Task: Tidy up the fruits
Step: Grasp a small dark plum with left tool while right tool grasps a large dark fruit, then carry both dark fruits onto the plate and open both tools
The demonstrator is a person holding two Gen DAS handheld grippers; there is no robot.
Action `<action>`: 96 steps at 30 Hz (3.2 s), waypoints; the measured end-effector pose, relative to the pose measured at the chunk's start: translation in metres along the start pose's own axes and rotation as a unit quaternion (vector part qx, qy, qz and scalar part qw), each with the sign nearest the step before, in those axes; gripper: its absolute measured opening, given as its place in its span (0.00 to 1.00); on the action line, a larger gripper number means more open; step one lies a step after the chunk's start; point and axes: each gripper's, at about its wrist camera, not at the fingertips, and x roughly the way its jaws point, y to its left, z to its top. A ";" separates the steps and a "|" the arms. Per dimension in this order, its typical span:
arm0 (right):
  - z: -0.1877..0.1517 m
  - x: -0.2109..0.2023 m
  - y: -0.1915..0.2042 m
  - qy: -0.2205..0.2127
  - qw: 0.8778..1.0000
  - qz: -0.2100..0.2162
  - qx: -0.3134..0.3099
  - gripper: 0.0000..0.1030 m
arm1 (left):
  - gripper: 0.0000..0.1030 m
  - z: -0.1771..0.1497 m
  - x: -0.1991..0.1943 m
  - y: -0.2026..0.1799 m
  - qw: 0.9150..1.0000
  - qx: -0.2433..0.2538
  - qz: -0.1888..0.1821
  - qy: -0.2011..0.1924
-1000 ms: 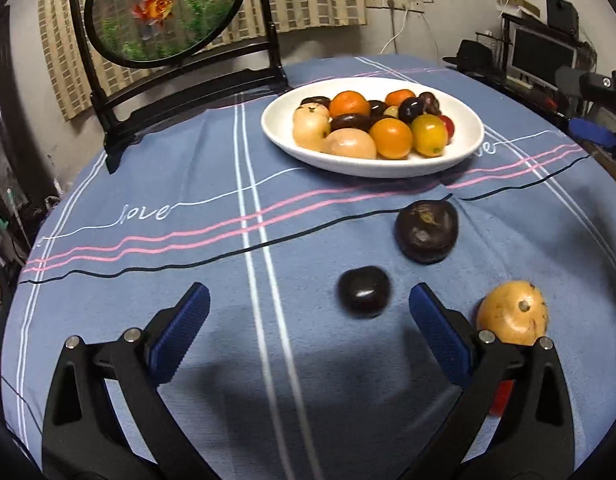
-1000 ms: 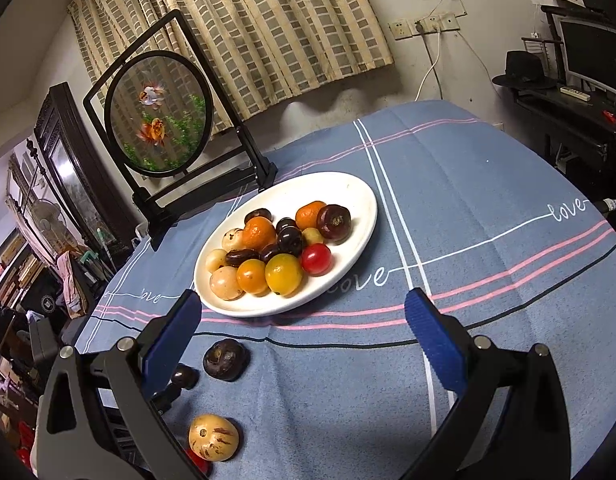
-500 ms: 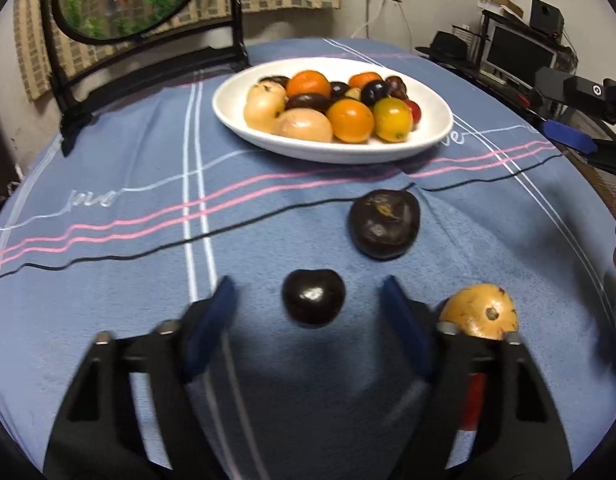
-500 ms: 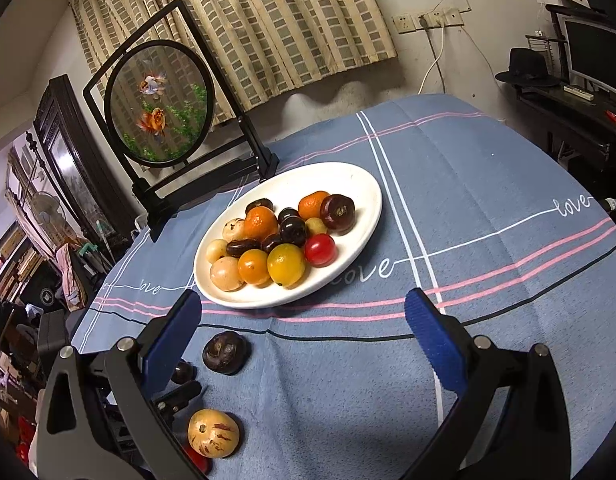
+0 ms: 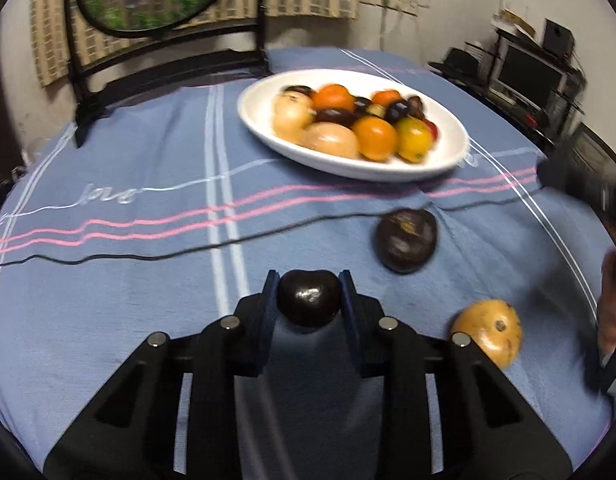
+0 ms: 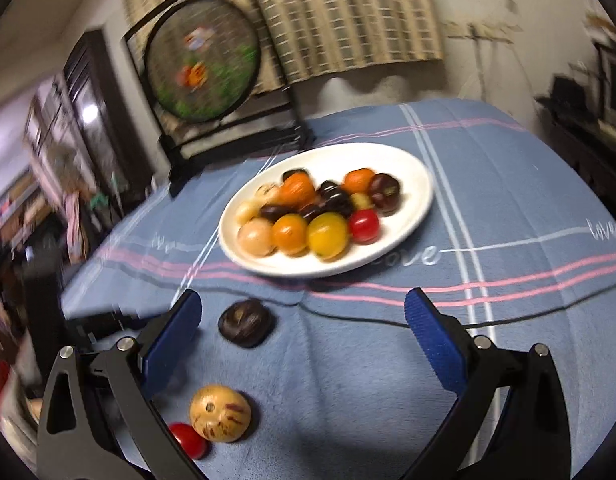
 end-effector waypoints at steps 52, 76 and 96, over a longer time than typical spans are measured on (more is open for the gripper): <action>0.104 -0.044 -0.015 -0.113 0.994 -0.004 -0.007 0.48 | 0.30 0.145 -0.024 -0.015 0.996 -0.006 0.000 -0.092; 0.111 0.109 -0.024 -0.041 0.997 -0.052 -0.033 0.69 | 0.86 0.176 0.102 0.017 0.998 -0.038 -0.014 -0.051; 0.023 -0.036 -0.024 -0.102 0.994 -0.017 0.044 0.99 | 0.98 0.000 -0.046 -0.017 0.998 0.007 -0.011 -0.058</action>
